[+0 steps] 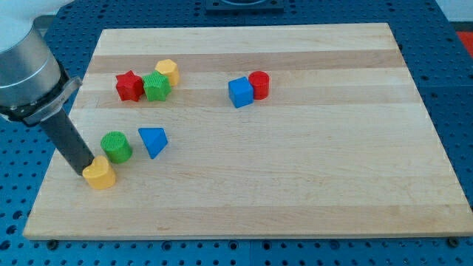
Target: Push the yellow heart below the blue triangle
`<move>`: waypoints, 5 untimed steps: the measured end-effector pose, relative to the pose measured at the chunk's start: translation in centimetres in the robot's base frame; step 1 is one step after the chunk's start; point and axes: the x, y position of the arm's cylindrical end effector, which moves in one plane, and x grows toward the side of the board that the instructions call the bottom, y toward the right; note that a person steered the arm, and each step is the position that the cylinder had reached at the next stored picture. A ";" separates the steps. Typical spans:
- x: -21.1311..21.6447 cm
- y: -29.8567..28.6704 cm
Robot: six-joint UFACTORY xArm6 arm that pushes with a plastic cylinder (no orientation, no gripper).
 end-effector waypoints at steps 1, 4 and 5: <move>0.1 0.0; 8.9 9.7; 8.8 9.9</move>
